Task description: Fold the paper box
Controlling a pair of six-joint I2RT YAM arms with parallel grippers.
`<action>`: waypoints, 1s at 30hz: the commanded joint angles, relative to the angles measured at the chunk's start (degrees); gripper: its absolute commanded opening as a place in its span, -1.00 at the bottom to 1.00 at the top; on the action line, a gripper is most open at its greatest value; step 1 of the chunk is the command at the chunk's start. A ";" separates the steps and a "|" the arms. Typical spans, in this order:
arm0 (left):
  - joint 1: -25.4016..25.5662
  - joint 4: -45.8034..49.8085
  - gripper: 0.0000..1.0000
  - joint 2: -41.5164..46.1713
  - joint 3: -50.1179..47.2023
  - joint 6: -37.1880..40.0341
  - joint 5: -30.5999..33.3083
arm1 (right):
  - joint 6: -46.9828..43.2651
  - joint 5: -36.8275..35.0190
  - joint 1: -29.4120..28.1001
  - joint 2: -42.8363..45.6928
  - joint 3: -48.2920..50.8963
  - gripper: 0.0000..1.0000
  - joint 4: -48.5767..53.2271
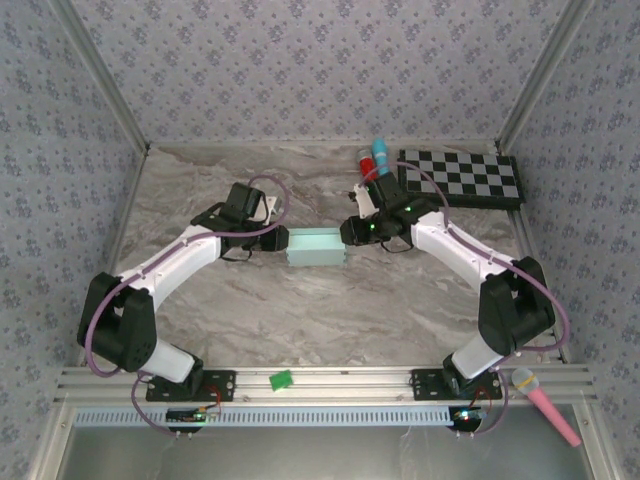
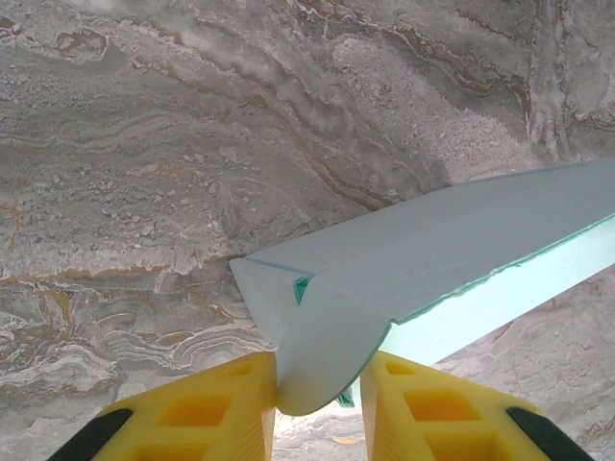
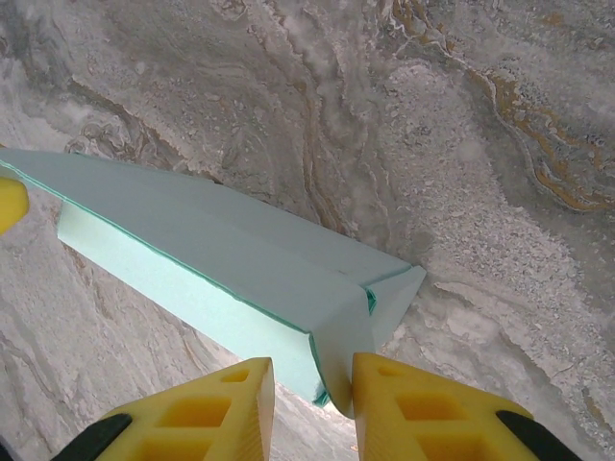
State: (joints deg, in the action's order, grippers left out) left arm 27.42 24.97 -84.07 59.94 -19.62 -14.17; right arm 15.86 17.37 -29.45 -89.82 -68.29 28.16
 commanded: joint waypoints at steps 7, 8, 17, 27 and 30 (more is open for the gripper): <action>0.86 -1.42 -0.52 1.09 1.50 -0.77 -1.16 | 1.20 1.16 -0.63 -0.93 -2.02 -0.45 0.34; 0.92 -1.50 -0.52 0.94 1.51 -0.77 -1.28 | 1.28 1.26 -0.76 -1.02 -2.02 -0.45 0.24; 1.15 -1.21 -0.55 0.75 1.54 -1.04 -0.87 | 1.67 -2.54 -1.13 -1.20 -2.47 -0.41 2.35; 1.19 -1.02 -0.56 0.73 1.84 -1.14 -0.81 | 2.21 -6.84 -1.75 -1.32 -3.25 -0.31 5.10; 1.17 -1.07 -0.56 0.67 1.90 -1.16 -0.77 | 2.20 -7.81 -1.94 -1.08 -3.37 -0.30 5.62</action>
State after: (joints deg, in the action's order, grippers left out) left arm 28.25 24.16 -84.07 59.94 -20.25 -14.17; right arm 17.39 11.70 -31.07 -90.54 -69.95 31.33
